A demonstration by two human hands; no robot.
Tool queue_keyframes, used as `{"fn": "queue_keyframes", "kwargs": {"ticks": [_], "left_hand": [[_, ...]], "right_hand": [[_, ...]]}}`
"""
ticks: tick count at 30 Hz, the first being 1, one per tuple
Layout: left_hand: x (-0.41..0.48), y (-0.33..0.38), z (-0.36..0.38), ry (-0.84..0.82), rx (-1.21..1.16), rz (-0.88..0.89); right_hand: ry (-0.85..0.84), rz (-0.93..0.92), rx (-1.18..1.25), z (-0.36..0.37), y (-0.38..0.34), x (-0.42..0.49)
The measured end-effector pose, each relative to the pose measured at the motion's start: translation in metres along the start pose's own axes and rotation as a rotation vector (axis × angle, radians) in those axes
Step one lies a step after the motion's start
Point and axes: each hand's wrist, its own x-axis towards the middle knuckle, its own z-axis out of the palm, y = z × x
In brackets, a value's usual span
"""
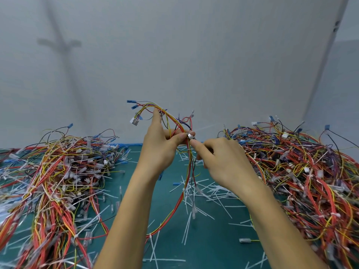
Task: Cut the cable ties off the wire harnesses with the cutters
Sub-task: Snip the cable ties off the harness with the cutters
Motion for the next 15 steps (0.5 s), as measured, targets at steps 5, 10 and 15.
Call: {"fn": "queue_keyframes", "kwargs": {"ticks": [5,10,15], "left_hand": [[-0.0005,0.0024,-0.0010,0.022,0.054,-0.045],[-0.0009,0.0047,-0.0010,0.027,0.034,-0.048],[0.0001,0.0040,-0.0071,0.071,-0.229,-0.068]], "right_hand": [[-0.006,-0.011,0.032,0.0022,-0.0009,-0.0007],[0.065,-0.007,0.109,0.0010,-0.0023,-0.0016],[0.169,0.111,0.450,-0.0017,0.0018,0.0027]]}}
